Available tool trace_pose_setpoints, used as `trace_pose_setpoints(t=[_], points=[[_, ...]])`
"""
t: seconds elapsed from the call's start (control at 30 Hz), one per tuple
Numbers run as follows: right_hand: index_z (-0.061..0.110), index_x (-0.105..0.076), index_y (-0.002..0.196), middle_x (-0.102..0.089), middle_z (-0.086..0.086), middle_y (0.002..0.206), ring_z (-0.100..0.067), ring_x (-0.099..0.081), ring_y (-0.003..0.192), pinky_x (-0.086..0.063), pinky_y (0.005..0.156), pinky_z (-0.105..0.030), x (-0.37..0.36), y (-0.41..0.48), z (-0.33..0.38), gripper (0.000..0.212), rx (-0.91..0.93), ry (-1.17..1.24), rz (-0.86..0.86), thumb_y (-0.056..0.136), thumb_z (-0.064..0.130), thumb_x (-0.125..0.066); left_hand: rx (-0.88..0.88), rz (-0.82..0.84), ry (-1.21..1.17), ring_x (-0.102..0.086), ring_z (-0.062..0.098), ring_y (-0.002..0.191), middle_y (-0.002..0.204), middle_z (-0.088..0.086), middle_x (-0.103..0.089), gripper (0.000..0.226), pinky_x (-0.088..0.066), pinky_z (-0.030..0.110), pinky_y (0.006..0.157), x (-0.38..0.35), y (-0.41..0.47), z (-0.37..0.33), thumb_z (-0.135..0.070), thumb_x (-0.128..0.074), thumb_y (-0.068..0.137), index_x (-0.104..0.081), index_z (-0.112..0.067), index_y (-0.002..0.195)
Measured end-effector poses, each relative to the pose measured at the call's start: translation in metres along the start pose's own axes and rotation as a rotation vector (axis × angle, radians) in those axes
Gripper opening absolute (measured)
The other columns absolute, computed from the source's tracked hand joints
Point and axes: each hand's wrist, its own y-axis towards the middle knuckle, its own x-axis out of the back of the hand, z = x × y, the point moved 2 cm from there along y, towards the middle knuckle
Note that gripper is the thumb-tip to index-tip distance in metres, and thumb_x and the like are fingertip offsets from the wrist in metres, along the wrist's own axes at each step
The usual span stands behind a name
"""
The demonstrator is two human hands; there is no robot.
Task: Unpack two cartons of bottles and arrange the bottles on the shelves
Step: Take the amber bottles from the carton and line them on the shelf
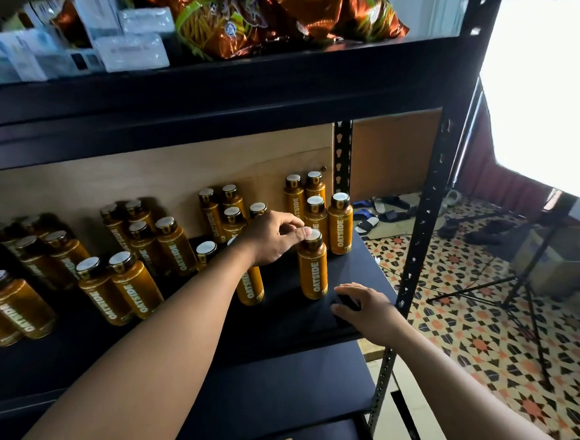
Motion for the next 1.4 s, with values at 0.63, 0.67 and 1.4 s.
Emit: trace_pose_setpoints(t=[0.63, 0.67, 1.4], points=[[0.023, -0.047, 0.151, -0.048, -0.006, 0.153, -0.023, -0.050, 0.135, -0.044, 0.102, -0.033, 0.089, 0.115, 0.082, 0.051, -0.004, 0.038, -0.465, 0.101, 0.023, -0.056, 0.039, 0.083, -0.001, -0.054, 0.026, 0.126, 0.141, 0.011, -0.054, 0.049, -0.048, 0.034, 0.094, 0.000, 0.088, 0.009, -0.026, -0.062, 0.099, -0.048, -0.018, 0.145], [0.023, -0.044, 0.153, -0.046, -0.006, 0.155, -0.023, -0.049, 0.137, -0.044, 0.105, -0.034, 0.089, 0.119, 0.079, 0.053, -0.020, 0.032, -0.443, 0.101, 0.022, -0.056, 0.049, 0.096, 0.009, -0.051, 0.028, 0.131, 0.147, 0.012, -0.049, 0.053, -0.046, 0.038, 0.100, -0.003, 0.092, 0.008, -0.024, -0.062, 0.099, -0.044, -0.018, 0.148], [0.027, -0.051, 0.149, -0.061, 0.000, 0.142, -0.019, -0.064, 0.115, -0.058, 0.091, -0.042, 0.087, 0.143, 0.078, 0.056, 0.028, 0.180, -0.310, 0.096, 0.025, -0.069, 0.045, 0.166, 0.138, -0.036, 0.026, 0.145, 0.156, 0.010, -0.041, 0.057, -0.033, 0.040, 0.115, 0.007, 0.110, 0.020, -0.010, -0.066, 0.094, -0.045, -0.012, 0.148]])
